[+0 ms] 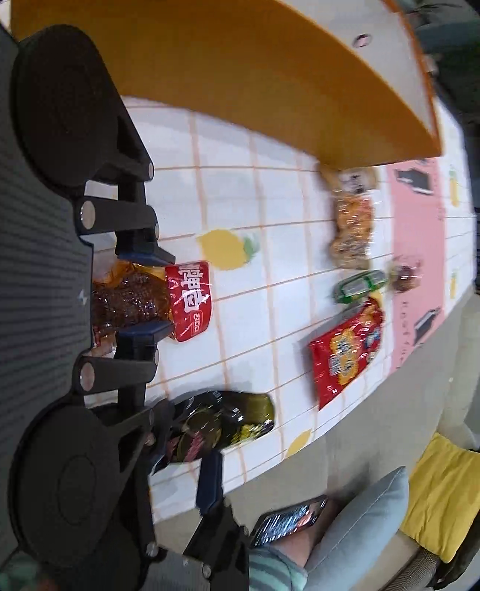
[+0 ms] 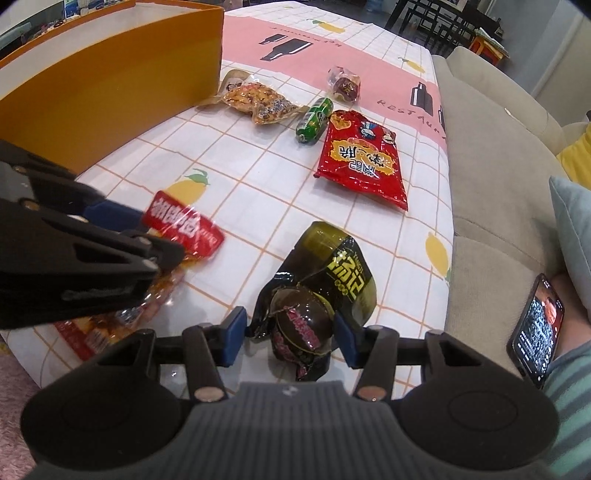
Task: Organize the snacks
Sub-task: 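Lift both packets and carry them over the open box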
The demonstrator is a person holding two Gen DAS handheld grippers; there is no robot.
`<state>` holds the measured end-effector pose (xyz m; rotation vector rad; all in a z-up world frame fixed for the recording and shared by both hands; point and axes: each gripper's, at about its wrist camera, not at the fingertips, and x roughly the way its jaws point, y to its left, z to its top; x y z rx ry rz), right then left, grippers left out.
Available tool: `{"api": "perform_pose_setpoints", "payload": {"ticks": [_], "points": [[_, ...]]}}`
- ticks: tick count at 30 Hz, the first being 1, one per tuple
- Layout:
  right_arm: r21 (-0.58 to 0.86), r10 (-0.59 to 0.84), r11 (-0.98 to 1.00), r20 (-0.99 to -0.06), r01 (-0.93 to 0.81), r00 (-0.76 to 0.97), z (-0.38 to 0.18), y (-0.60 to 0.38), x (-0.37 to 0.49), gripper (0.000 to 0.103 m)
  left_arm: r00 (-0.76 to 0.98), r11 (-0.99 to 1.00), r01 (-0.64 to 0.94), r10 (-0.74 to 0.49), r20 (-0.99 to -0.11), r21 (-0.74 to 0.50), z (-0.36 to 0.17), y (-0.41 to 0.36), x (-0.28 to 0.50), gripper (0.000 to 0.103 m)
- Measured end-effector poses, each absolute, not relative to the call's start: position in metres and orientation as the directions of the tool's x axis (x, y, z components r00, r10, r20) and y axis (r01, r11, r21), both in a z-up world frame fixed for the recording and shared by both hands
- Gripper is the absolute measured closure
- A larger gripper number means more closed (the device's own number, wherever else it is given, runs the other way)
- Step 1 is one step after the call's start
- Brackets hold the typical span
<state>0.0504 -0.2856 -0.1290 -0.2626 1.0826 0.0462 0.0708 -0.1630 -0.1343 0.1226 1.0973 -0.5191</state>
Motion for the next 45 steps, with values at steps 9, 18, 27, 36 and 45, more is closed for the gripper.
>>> {"api": "perform_pose_setpoints", "payload": {"ticks": [9,18,27,36,45], "points": [[-0.171,-0.080,0.973,-0.880,-0.155,0.467,-0.128,-0.288,0.050,0.053,0.238,0.918,0.356,-0.272,-0.933,-0.176,-0.130,-0.147,0.058,0.020],[-0.131,-0.080,0.988,-0.890,-0.084,0.449,-0.122,-0.303,0.049,0.053,0.288,0.926,0.364,-0.218,-0.932,-0.104,-0.143,-0.162,0.046,0.018],[-0.092,-0.062,0.995,-0.896,-0.047,0.440,-0.122,-0.311,0.052,0.052,0.324,0.905,0.419,-0.226,-0.919,-0.075,-0.146,-0.175,0.038,0.012],[-0.093,-0.061,0.994,-0.897,-0.052,0.439,-0.123,-0.308,0.052,0.052,0.394,0.863,0.506,-0.235,-0.889,-0.004,-0.150,-0.186,0.025,0.025],[-0.094,-0.055,0.993,-0.895,-0.067,0.443,-0.122,-0.305,0.051,0.052,0.383,0.861,0.505,-0.283,-0.879,-0.057,-0.146,-0.175,0.031,0.043]]}}
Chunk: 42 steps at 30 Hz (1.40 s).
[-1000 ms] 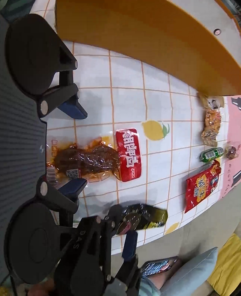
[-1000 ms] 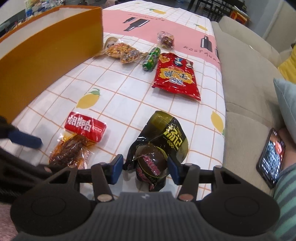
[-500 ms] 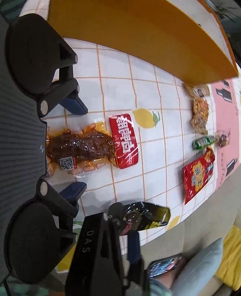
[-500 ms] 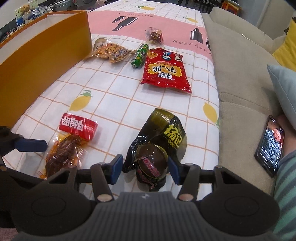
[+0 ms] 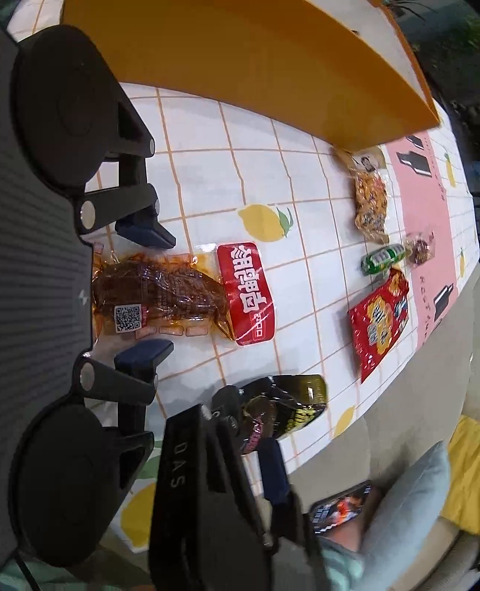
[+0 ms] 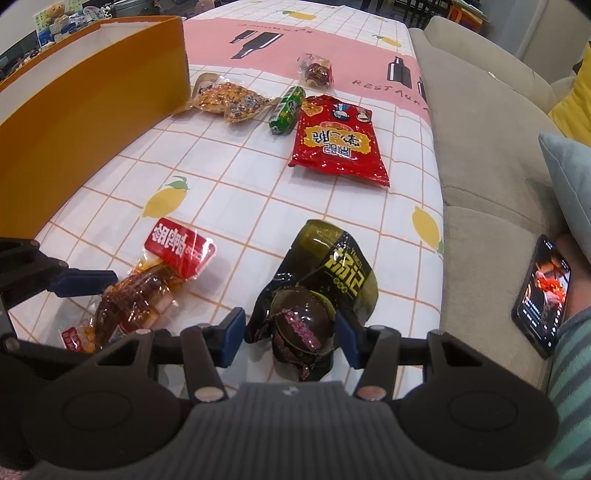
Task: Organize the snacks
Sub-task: 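Lift both packets and carry them over the open box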
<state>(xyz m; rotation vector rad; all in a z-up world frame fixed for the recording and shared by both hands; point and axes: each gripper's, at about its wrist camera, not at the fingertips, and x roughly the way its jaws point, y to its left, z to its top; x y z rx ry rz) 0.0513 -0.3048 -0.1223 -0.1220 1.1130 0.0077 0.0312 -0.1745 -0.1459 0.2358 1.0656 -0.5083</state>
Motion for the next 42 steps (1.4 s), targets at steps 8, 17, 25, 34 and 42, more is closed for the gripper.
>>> {"api": "perform_pose_setpoints", "payload": {"ticks": [8,17,25,34,42], "points": [[0.017,0.034,0.999,-0.863,-0.039,0.505,-0.106,-0.311,0.051,0.054,0.431,0.883,0.454,-0.333,-0.839,-0.117,-0.116,-0.152,0.036,0.044],[0.000,0.055,0.996,-0.811,-0.093,0.582,-0.081,-0.290,0.050,0.055,0.504,0.908,0.379,-0.363,-0.784,-0.176,-0.059,-0.119,0.051,0.043],[0.020,0.124,0.985,-0.765,-0.169,0.632,-0.047,-0.259,0.061,0.055,0.563,0.924,0.331,-0.357,-0.745,-0.193,-0.003,-0.077,0.067,0.043],[0.053,0.275,0.942,-0.688,-0.331,0.671,0.000,-0.209,0.088,0.055,0.585,0.940,0.314,-0.303,-0.752,-0.134,0.033,-0.027,0.105,0.043],[-0.032,0.342,0.872,-0.674,-0.488,0.655,0.012,-0.146,0.128,0.055,0.542,0.960,0.277,-0.180,-0.821,-0.028,0.009,0.004,0.149,0.043]]}}
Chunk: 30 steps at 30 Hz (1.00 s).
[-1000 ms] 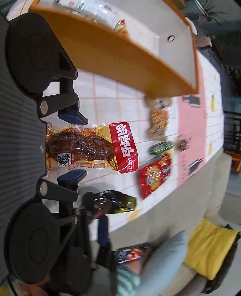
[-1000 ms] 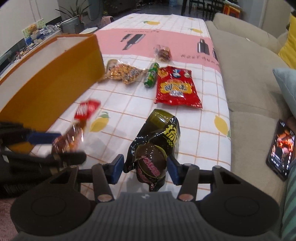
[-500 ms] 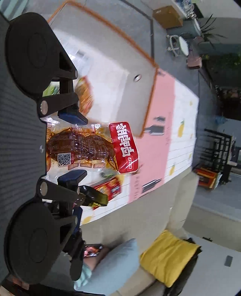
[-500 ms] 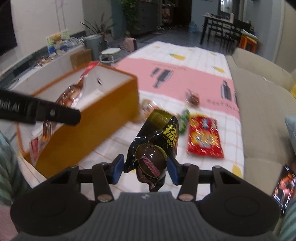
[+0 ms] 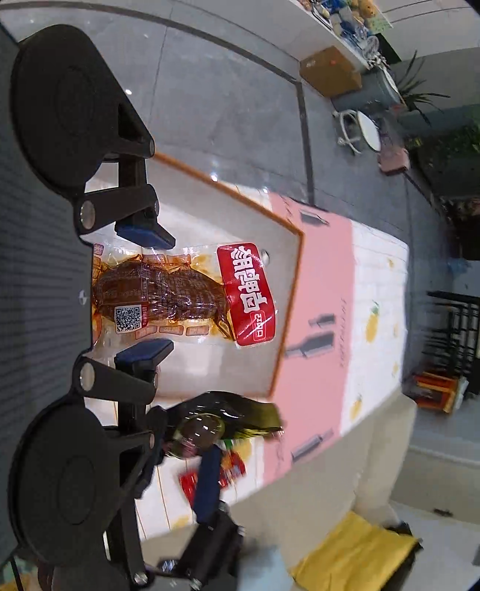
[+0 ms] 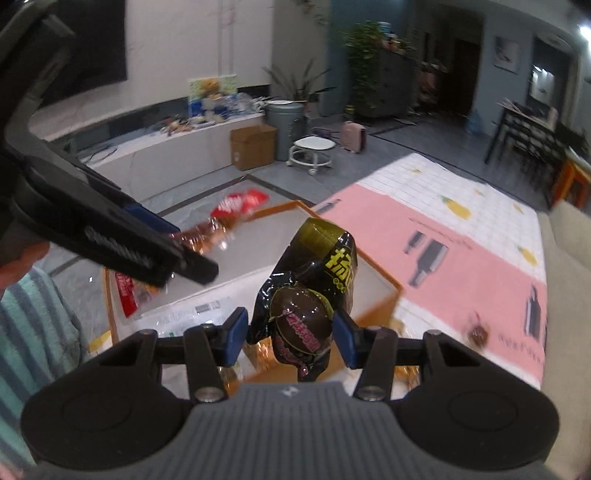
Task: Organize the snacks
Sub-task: 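Lift both packets and carry them over the open box, then open both tools to release the packets into the box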
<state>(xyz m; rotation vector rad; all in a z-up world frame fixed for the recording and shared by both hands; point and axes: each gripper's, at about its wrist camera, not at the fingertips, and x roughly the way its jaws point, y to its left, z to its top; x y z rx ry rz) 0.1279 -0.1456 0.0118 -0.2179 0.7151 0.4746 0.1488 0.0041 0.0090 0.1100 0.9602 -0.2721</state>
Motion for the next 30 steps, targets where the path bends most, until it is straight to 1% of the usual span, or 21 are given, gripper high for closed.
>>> {"api": "perform_pose_setpoints", "payload": {"ticks": [8,14,18,20,22,23,25,30], "points": [[-0.199,0.270,0.808,-0.712,-0.555,0.648,-0.025,-0.101,0.174,0.055,0.492,0.963,0.270,-0.122,-0.862,0.018,-0.031,0.015,0.188,0.043],[-0.228,0.221,0.804,-0.743,-0.550,0.632,-0.048,-0.095,0.203,0.054,0.455,0.959,0.280,-0.084,-0.887,0.053,-0.054,0.015,0.203,0.042],[-0.214,0.224,0.793,-0.768,-0.571,0.600,-0.061,-0.089,0.217,0.055,0.436,0.958,0.282,-0.072,-0.897,0.061,-0.066,0.014,0.207,0.042],[-0.221,0.218,0.786,-0.775,-0.578,0.593,-0.065,-0.087,0.220,0.058,0.428,0.956,0.285,-0.060,-0.902,0.071,-0.071,0.013,0.208,0.042],[-0.226,0.201,0.785,-0.788,-0.577,0.582,-0.070,-0.085,0.224,0.074,0.425,0.953,0.289,-0.042,-0.904,0.091,-0.076,0.012,0.210,0.042],[-0.237,0.184,0.785,-0.792,-0.572,0.582,-0.072,-0.085,0.224,0.076,0.425,0.951,0.290,-0.032,-0.904,0.103,-0.078,0.011,0.211,0.042],[-0.252,0.163,0.786,-0.796,-0.565,0.583,-0.075,-0.084,0.227,0.076,0.422,0.948,0.294,-0.013,-0.906,0.123,-0.081,0.009,0.211,0.042],[-0.252,0.165,0.781,-0.800,-0.572,0.577,-0.076,-0.082,0.232,0.076,0.410,0.946,0.296,0.001,-0.912,0.135,-0.085,0.008,0.214,0.040]]}}
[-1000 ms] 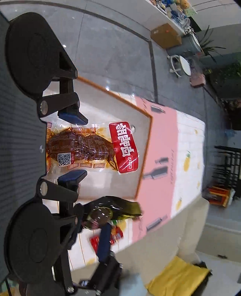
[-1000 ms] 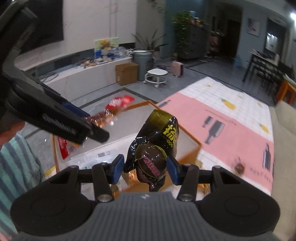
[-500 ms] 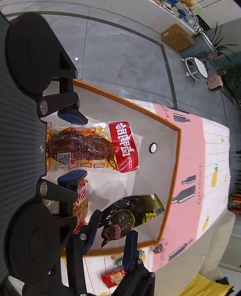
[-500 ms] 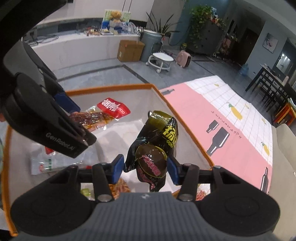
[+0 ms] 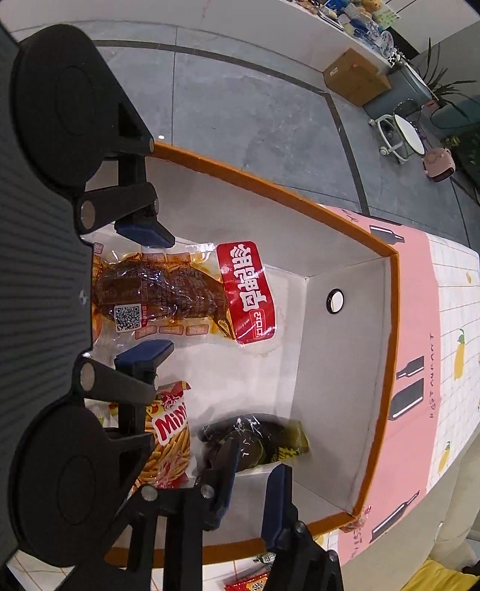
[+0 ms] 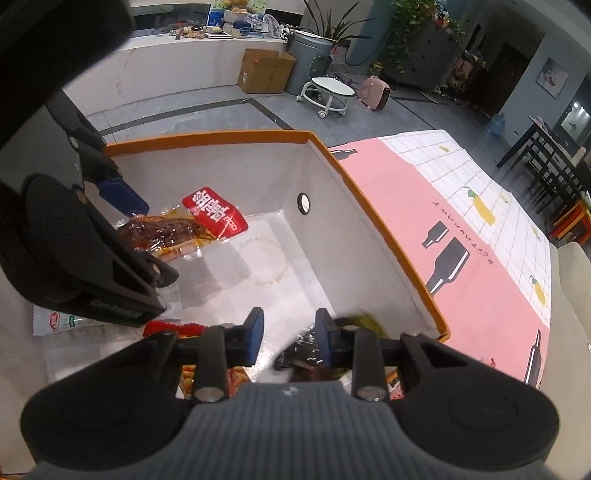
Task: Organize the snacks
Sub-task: 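Open both tools to release the packets into the box, then move both tools back toward the remaining snacks on the table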
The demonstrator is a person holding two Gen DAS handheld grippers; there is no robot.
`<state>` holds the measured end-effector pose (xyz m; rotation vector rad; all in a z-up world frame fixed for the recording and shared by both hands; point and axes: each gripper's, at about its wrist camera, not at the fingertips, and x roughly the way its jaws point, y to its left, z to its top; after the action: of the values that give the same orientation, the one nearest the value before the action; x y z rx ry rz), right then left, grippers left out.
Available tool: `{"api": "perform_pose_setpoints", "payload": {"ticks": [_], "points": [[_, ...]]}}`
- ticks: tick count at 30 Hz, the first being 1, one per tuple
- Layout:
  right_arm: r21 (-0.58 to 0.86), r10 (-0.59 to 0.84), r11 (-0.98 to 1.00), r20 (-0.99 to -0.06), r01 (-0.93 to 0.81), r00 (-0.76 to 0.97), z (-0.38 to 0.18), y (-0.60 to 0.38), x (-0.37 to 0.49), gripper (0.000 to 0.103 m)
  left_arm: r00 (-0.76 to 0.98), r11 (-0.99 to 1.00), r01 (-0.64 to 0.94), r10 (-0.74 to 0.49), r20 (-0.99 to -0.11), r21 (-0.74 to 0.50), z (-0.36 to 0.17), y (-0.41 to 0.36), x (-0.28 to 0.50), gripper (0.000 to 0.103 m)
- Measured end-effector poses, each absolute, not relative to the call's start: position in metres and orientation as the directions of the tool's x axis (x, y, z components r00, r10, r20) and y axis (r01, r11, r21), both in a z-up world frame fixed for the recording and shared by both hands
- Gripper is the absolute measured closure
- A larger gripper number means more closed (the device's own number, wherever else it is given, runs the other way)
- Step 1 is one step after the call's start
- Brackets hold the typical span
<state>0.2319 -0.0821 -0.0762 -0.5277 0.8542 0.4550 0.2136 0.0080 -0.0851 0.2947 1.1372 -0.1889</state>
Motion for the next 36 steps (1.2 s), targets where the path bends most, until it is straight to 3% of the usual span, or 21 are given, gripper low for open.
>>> {"api": "perform_pose_setpoints", "payload": {"ticks": [16,24,36], "points": [[-0.226,0.201,0.789,-0.784,-0.572,0.587,-0.068,-0.094,0.226,0.059,0.418,0.941,0.299,0.018,-0.908,0.156,-0.078,0.004,0.212,0.028],[-0.196,0.242,0.811,-0.746,-0.551,0.621,-0.048,-0.104,0.213,0.054,0.469,0.950,0.273,0.008,-0.883,0.153,-0.059,0.004,0.200,0.028],[-0.112,0.289,0.874,-0.665,-0.474,0.689,-0.011,-0.147,0.169,0.048,0.570,0.960,0.272,-0.100,-0.815,0.073,-0.013,-0.014,0.166,0.028]]}}
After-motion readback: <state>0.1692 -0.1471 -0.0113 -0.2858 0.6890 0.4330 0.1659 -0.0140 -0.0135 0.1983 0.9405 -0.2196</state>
